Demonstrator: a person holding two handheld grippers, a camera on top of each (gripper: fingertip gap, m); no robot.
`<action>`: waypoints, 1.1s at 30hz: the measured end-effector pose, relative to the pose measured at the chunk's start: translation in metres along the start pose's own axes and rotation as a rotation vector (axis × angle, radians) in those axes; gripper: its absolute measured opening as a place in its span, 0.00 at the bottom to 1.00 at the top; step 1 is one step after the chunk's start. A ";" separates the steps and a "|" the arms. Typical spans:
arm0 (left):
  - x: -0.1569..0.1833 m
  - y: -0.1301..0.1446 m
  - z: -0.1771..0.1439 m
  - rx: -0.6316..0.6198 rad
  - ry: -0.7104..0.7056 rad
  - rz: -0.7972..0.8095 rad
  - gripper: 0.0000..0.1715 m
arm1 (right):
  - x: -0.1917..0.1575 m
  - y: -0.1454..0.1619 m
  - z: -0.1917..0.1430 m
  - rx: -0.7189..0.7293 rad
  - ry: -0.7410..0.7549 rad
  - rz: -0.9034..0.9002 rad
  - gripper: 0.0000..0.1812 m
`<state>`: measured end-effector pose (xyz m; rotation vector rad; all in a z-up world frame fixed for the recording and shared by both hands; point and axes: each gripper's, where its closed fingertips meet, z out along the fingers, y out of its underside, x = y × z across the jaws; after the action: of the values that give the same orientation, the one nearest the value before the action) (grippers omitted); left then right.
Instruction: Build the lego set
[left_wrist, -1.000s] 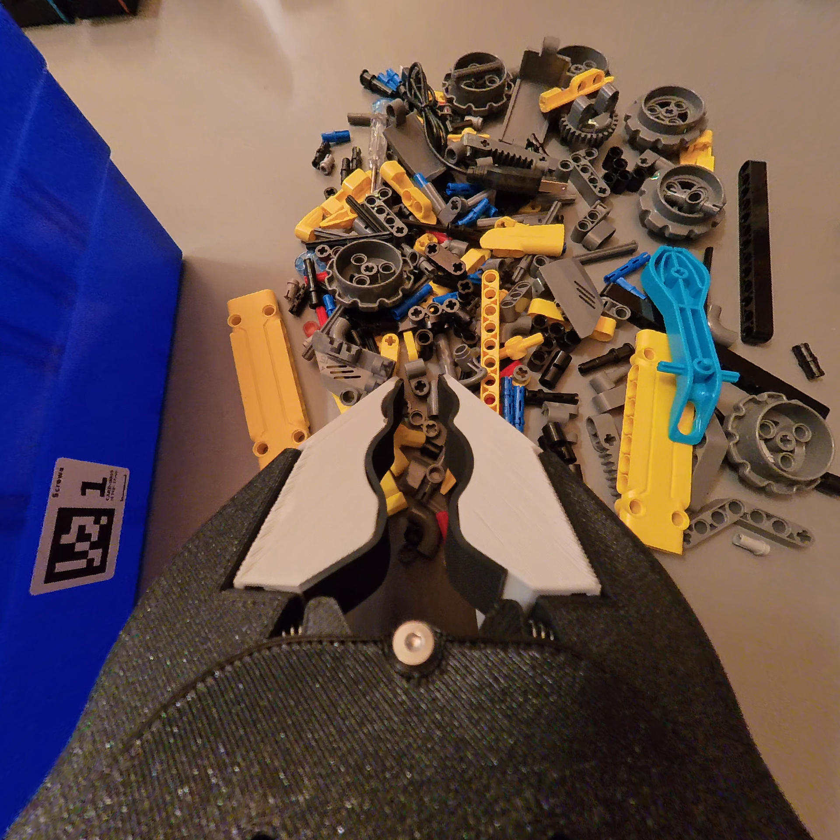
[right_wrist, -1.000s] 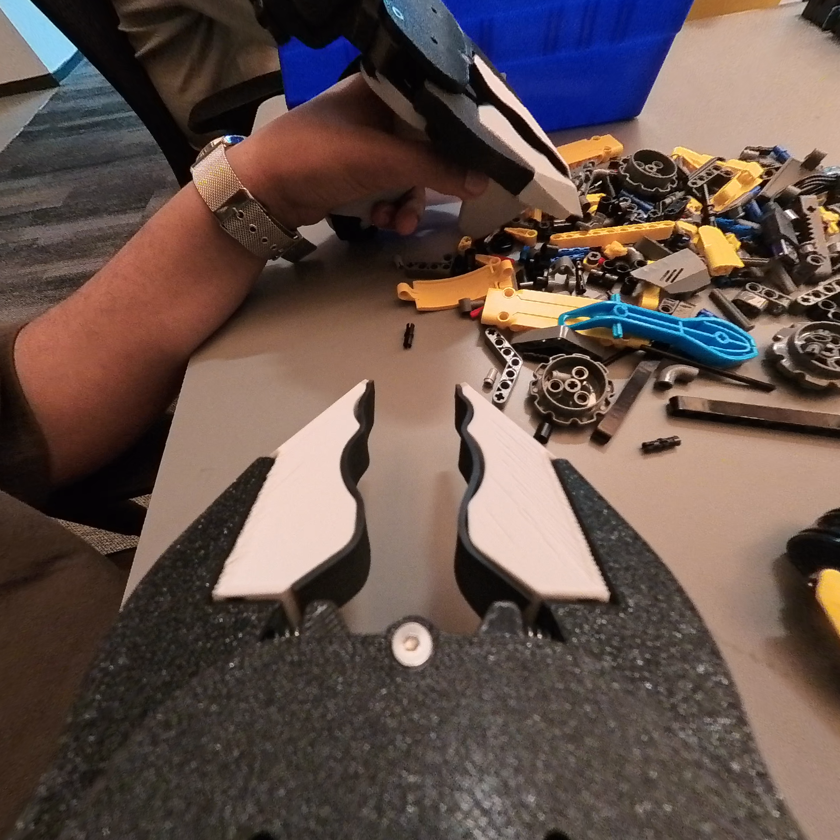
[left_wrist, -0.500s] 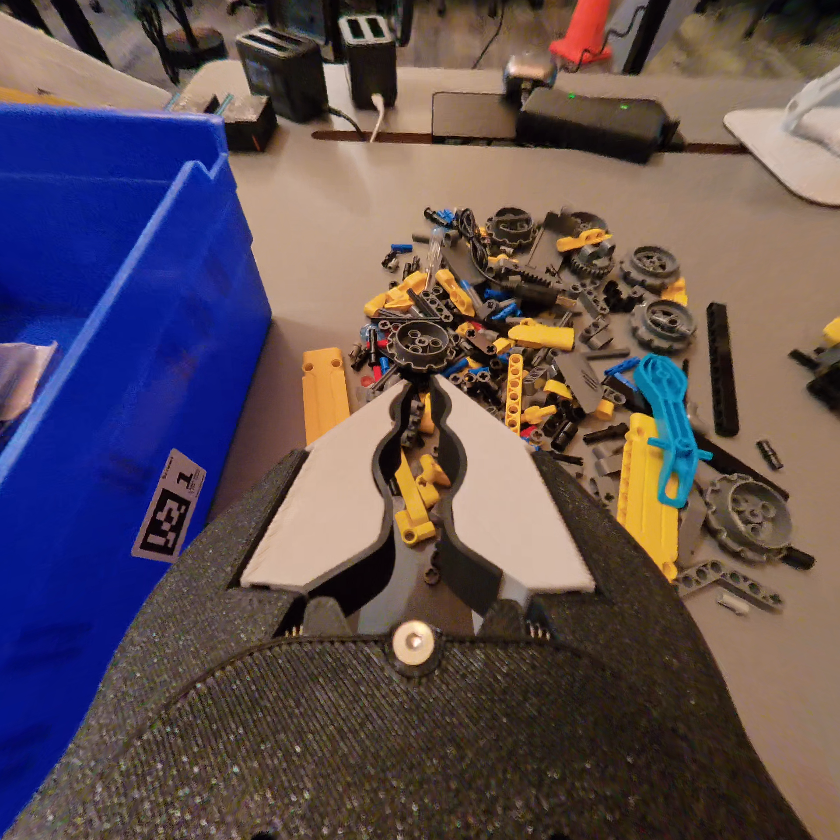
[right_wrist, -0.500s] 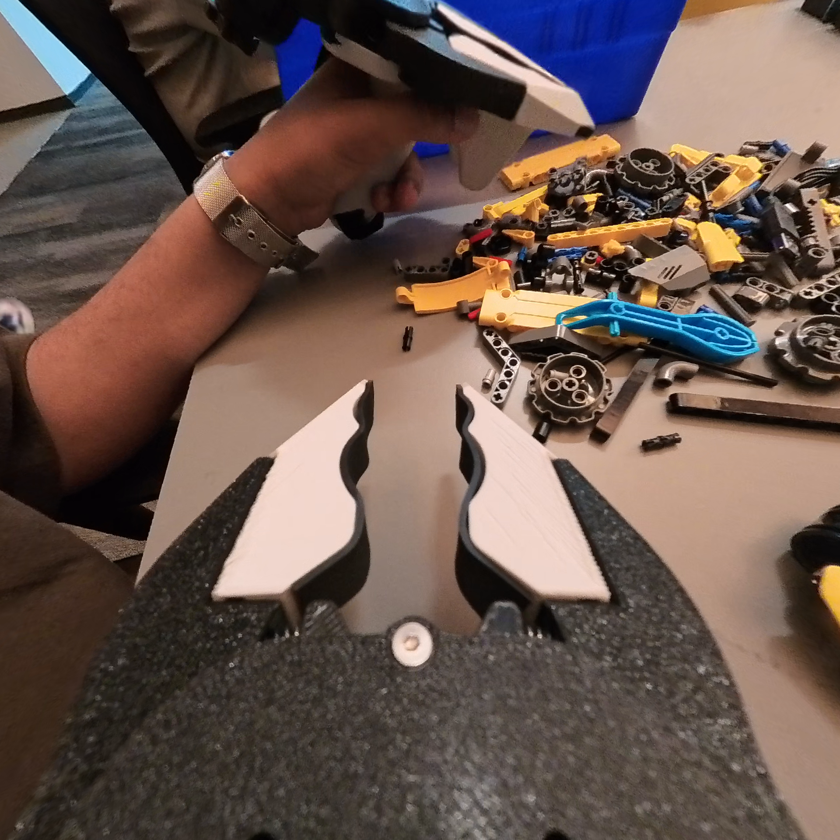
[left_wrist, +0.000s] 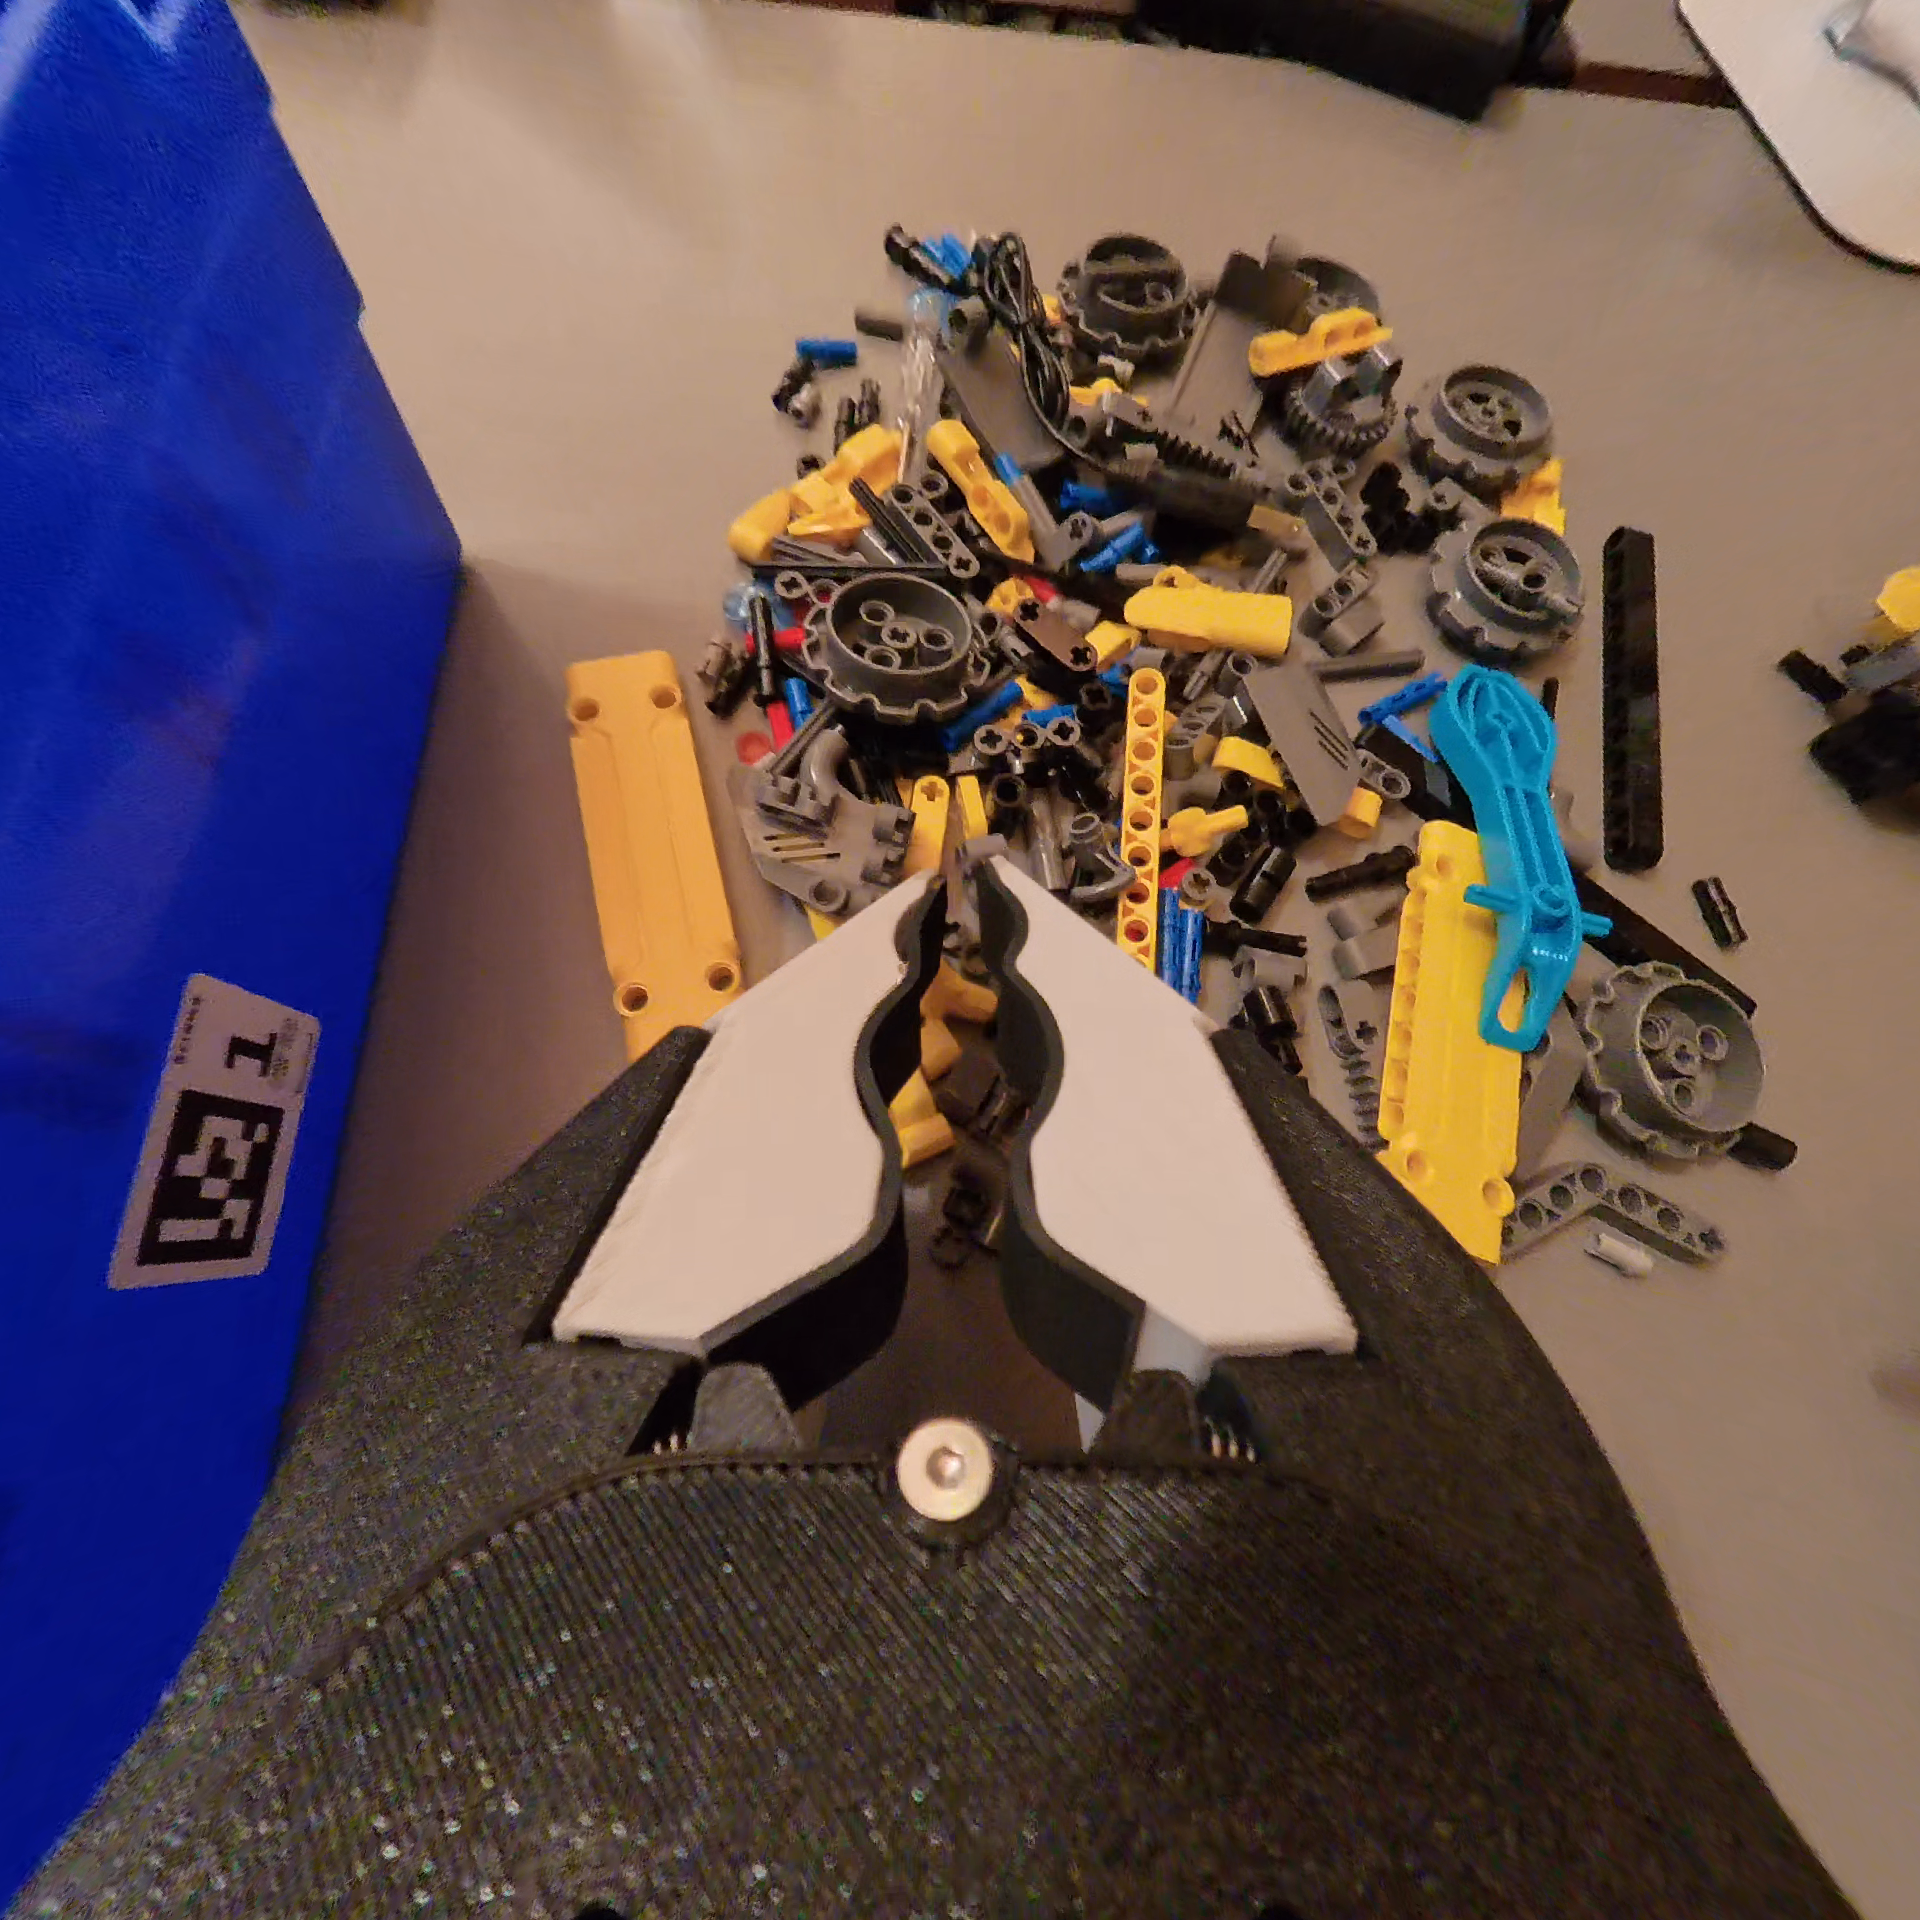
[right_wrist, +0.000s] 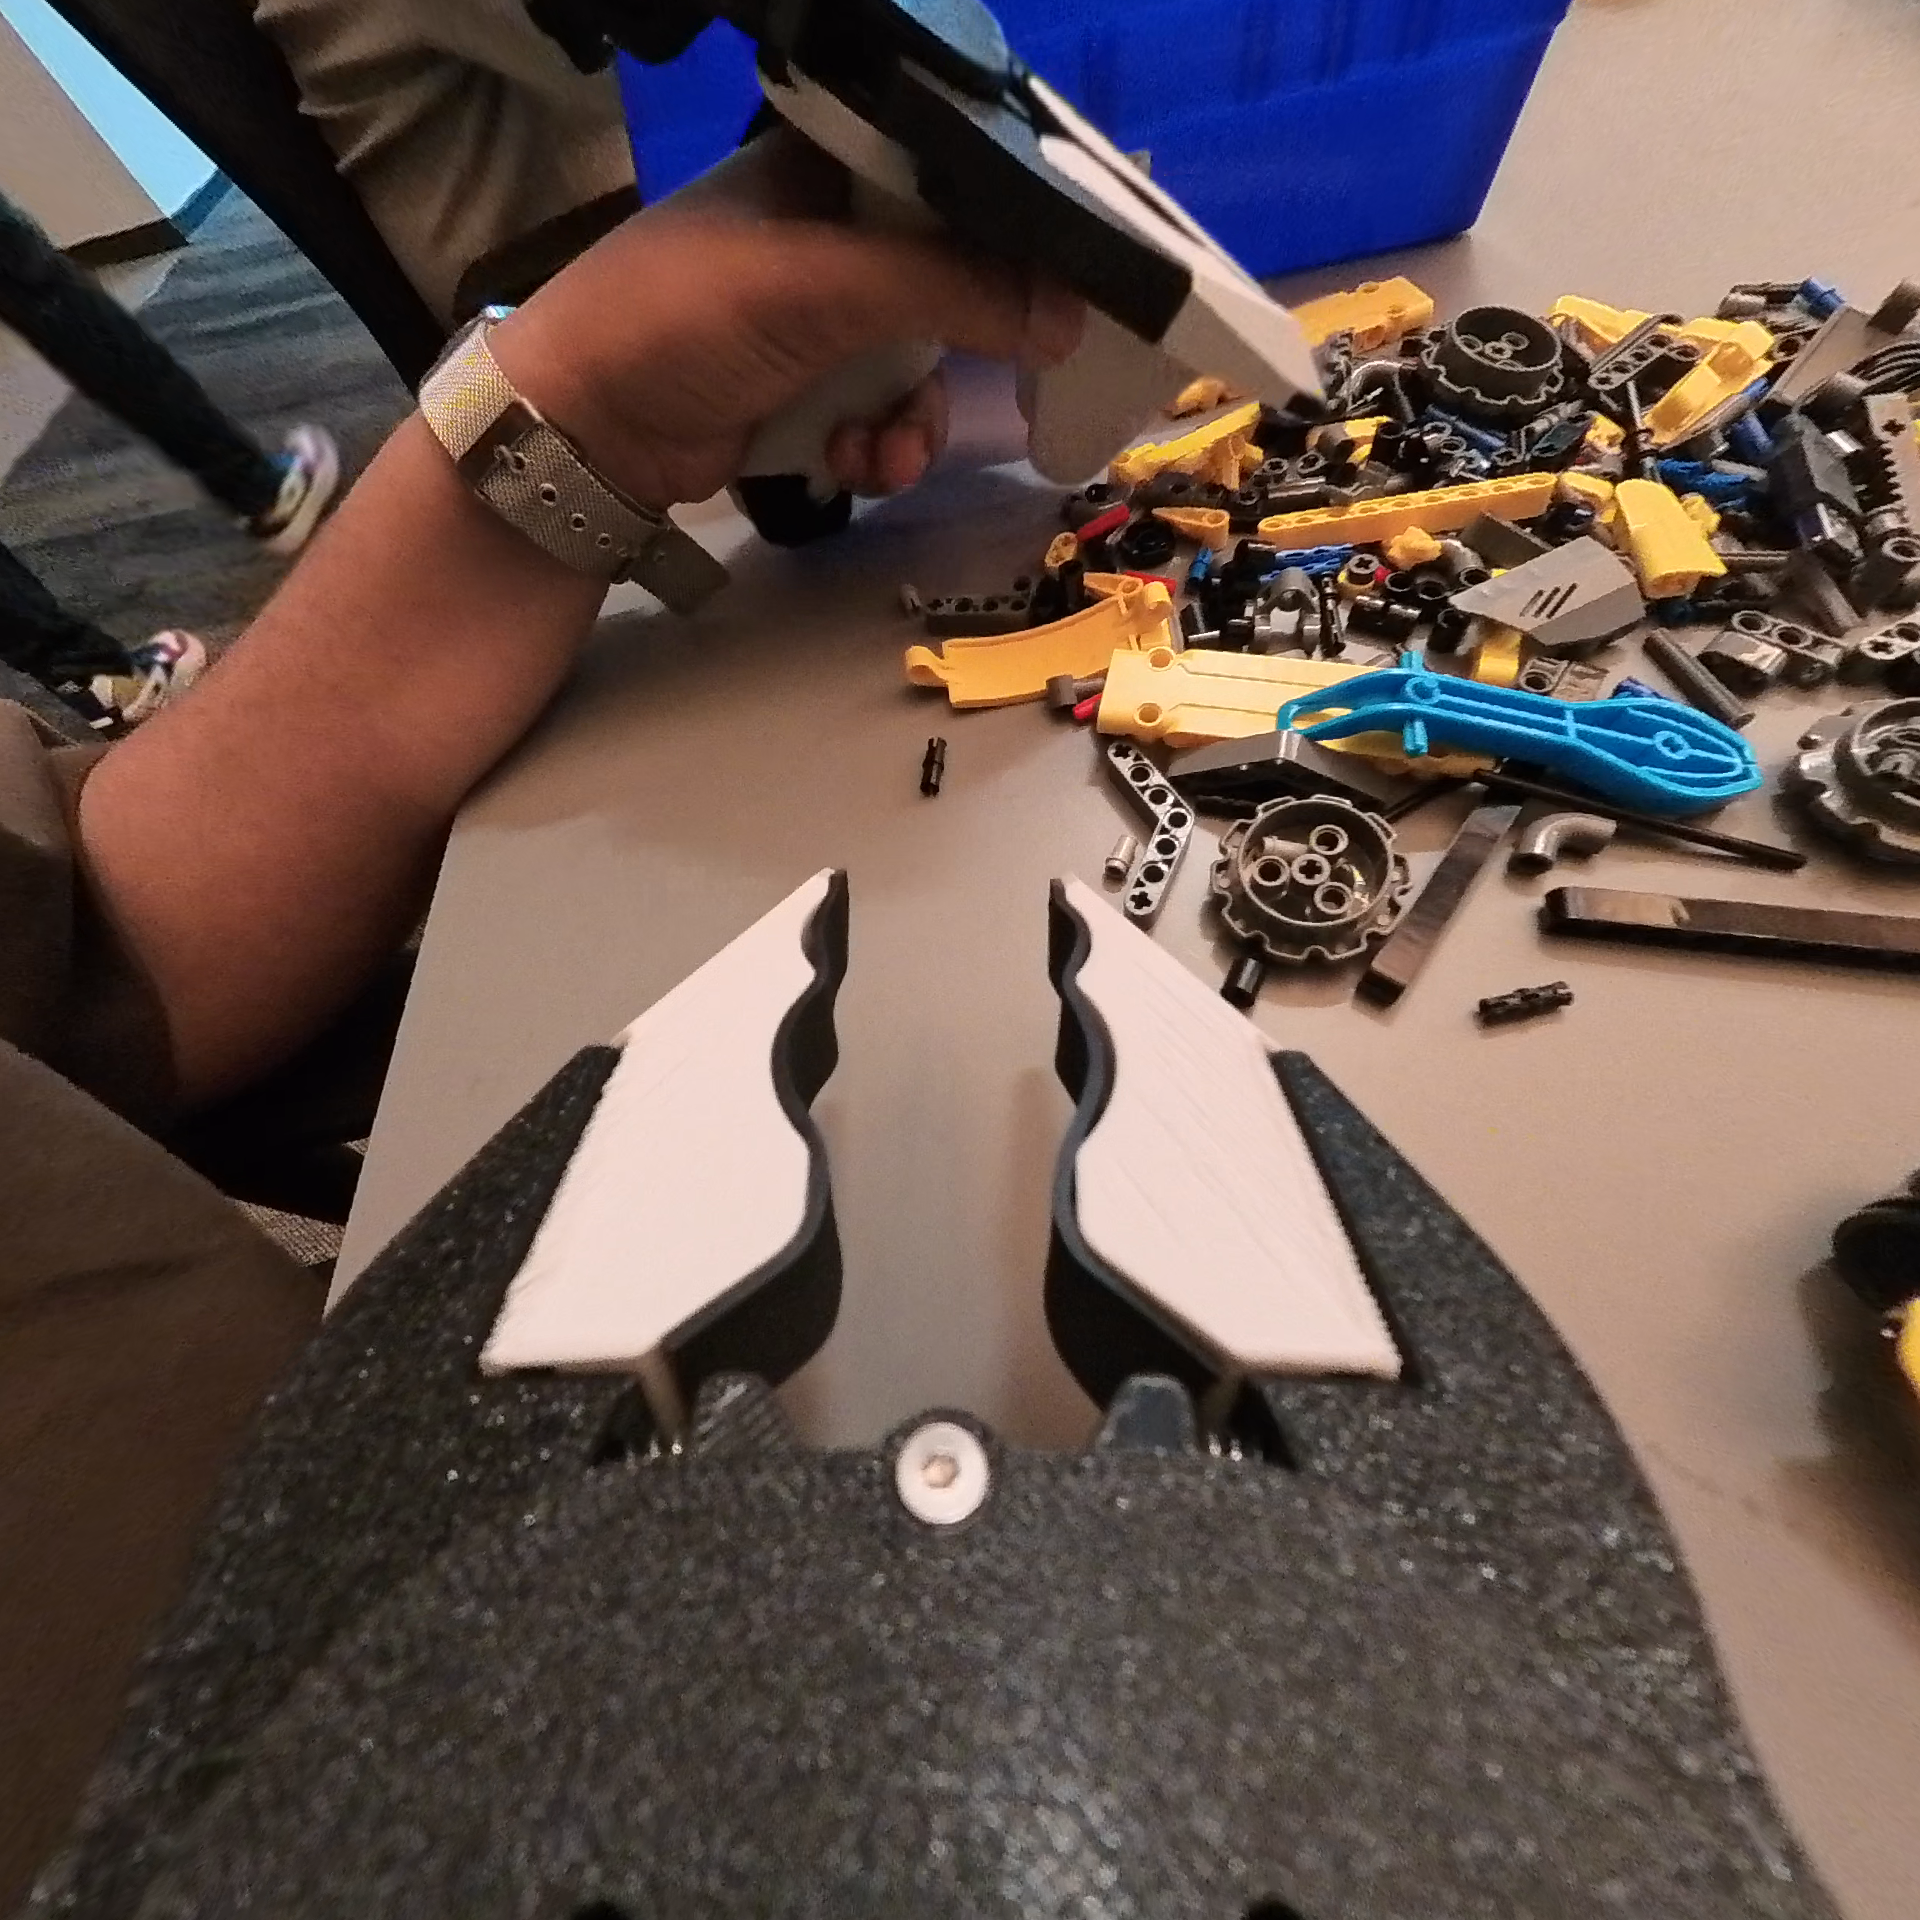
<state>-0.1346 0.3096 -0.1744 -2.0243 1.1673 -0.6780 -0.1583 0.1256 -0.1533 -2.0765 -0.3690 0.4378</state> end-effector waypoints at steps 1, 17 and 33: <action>0.001 0.001 0.001 -0.010 0.002 0.006 0.01 | 0.000 0.000 0.000 0.001 -0.001 0.001 0.21; 0.005 0.014 0.009 -0.094 -0.066 0.137 0.09 | -0.001 0.001 0.000 -0.004 0.000 -0.008 0.21; 0.007 0.010 0.006 -0.083 -0.067 0.170 0.03 | -0.002 0.002 0.001 -0.015 0.011 -0.027 0.21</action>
<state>-0.1318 0.3017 -0.1849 -1.9720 1.3296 -0.4817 -0.1608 0.1249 -0.1550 -2.0855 -0.3949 0.4084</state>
